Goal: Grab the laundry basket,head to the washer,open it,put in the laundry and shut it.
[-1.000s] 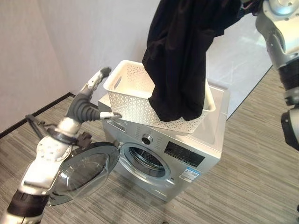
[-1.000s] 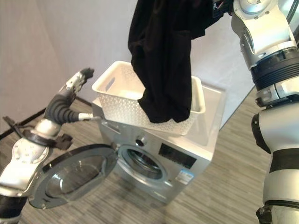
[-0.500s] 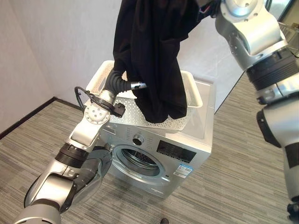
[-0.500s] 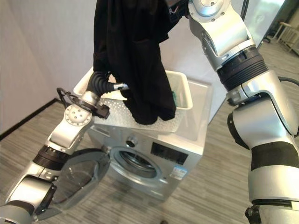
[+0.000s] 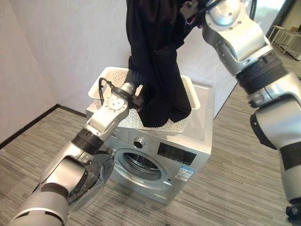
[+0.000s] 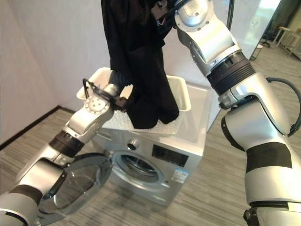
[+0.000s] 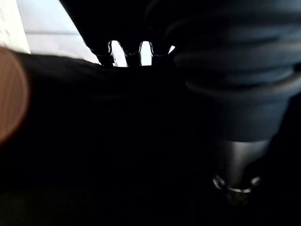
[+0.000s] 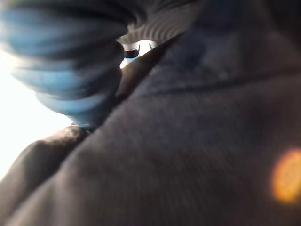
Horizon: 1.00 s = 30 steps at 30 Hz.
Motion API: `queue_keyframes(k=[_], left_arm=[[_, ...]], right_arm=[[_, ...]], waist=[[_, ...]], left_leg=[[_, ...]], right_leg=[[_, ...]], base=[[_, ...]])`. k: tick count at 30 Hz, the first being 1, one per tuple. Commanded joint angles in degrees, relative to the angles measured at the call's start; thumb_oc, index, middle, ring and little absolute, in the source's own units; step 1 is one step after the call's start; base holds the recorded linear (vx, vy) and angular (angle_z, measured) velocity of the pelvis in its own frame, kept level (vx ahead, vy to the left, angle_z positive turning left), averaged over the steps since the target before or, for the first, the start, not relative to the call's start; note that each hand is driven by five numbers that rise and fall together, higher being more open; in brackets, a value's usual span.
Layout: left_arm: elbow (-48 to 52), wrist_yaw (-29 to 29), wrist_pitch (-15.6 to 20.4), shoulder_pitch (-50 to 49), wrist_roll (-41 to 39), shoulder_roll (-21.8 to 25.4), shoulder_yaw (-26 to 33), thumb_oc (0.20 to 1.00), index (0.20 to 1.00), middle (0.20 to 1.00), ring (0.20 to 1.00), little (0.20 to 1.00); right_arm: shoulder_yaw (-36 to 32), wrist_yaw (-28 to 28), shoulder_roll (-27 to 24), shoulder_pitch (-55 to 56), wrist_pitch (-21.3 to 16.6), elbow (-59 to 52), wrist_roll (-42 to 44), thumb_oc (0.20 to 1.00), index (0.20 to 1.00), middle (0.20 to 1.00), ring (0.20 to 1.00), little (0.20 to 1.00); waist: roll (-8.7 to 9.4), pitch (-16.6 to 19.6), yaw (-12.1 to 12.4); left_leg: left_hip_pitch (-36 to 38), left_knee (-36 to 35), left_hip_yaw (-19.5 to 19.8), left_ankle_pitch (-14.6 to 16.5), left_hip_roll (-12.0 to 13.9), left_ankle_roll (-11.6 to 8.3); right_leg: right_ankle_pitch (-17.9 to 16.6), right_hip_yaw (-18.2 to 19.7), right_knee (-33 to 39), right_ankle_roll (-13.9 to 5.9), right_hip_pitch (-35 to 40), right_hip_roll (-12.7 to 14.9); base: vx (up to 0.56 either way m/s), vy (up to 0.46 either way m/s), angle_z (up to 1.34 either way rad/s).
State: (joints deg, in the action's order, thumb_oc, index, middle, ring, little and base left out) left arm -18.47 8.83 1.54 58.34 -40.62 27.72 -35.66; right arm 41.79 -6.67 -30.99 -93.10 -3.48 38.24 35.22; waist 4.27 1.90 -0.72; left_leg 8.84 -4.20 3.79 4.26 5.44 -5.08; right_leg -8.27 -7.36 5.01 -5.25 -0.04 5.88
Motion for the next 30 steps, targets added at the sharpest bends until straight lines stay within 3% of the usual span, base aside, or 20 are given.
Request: queue_keyframes(k=[1, 6, 7, 17, 27, 29, 30], left_arm=[[-6.7, 1.8, 6.2, 12.3, -5.3, -1.1, -3.5, 1.000, 1.000, 1.000, 1.000, 1.000], [-7.2, 2.1, 7.0, 14.5, -8.4, -0.8, -4.5, 1.000, 1.000, 1.000, 1.000, 1.000], [-7.4, 2.1, 6.9, 14.6, -9.4, -0.8, -5.3, 0.200, 0.200, 0.200, 0.200, 0.200], [-1.1, 2.9, 7.4, 12.8, -1.9, 1.2, -4.9, 0.200, 0.200, 0.200, 0.200, 0.200], [0.6, 2.8, 7.4, 11.0, 1.8, 0.2, -3.2, 0.200, 0.200, 0.200, 0.200, 0.200], [1.7, 2.7, 7.4, 10.2, 2.6, 0.8, -2.7, 0.200, 0.200, 0.200, 0.200, 0.200], [2.4, 2.8, 7.5, 9.6, 3.0, 0.9, -2.2, 0.200, 0.200, 0.200, 0.200, 0.200]], right_arm=[[1.3, -3.3, -2.2, -6.1, -1.1, 4.3, 1.2, 0.200, 0.200, 0.200, 0.200, 0.200], [1.1, -3.6, -3.8, -4.2, -0.8, 2.9, 0.4, 0.200, 0.200, 0.200, 0.200, 0.200], [1.0, -3.4, -4.7, -3.0, -0.7, 2.1, 0.2, 0.200, 0.200, 0.200, 0.200, 0.200], [0.0, -2.0, -10.2, 2.2, -0.6, -1.1, -0.7, 0.200, 0.200, 0.200, 0.200, 0.200], [-1.1, -0.7, -9.8, 5.0, -0.5, -0.3, 0.1, 0.200, 0.200, 0.200, 0.200, 0.200], [-1.1, -0.4, -10.1, 5.5, -0.4, -0.8, 0.5, 0.435, 0.435, 0.435, 0.435, 0.435], [-1.0, -0.2, -10.3, 5.8, -0.4, -1.0, 0.5, 0.501, 0.501, 0.501, 0.501, 0.501]], waist=[[0.35, 3.2, 1.2], [0.27, 3.0, 1.3], [0.32, 2.9, 1.4], [0.66, 2.1, 1.9], [0.72, 1.8, 1.8], [0.75, 1.8, 1.9], [0.80, 1.8, 1.9]], left_leg=[[-1.5, 2.4, -0.4, 3.3, -0.8, 2.87], [-1.4, 2.3, -0.6, 3.4, -0.9, 2.93], [-1.4, 2.4, -0.6, 3.4, -0.9, 2.99], [-1.7, 2.3, -0.4, 3.3, -1.0, 3.16], [-1.9, 2.4, -0.8, 3.5, -1.0, 3.23], [-2.0, 2.5, -0.8, 3.5, -1.0, 3.23], [-2.0, 2.5, -0.8, 3.5, -1.0, 3.22]], right_leg=[[5.0, -1.7, -4.3, -4.66, -1.3, 5.3], [4.8, -1.8, -4.2, -4.87, -1.4, 5.5], [4.7, -1.7, -4.2, -4.90, -1.4, 5.5], [4.8, -1.7, -4.0, -4.92, -1.4, 5.7], [4.8, -1.4, -4.0, -4.78, -1.6, 5.6], [4.8, -1.5, -4.0, -4.77, -1.6, 5.6], [4.8, -1.5, -3.9, -4.76, -1.6, 5.6]], base=[[0.00, 0.000, 0.00], [0.00, 0.000, 0.00], [0.00, 0.000, 0.00], [0.00, 0.000, 0.00], [0.00, 0.000, 0.00], [0.00, 0.000, 0.00], [0.00, 0.000, 0.00]])
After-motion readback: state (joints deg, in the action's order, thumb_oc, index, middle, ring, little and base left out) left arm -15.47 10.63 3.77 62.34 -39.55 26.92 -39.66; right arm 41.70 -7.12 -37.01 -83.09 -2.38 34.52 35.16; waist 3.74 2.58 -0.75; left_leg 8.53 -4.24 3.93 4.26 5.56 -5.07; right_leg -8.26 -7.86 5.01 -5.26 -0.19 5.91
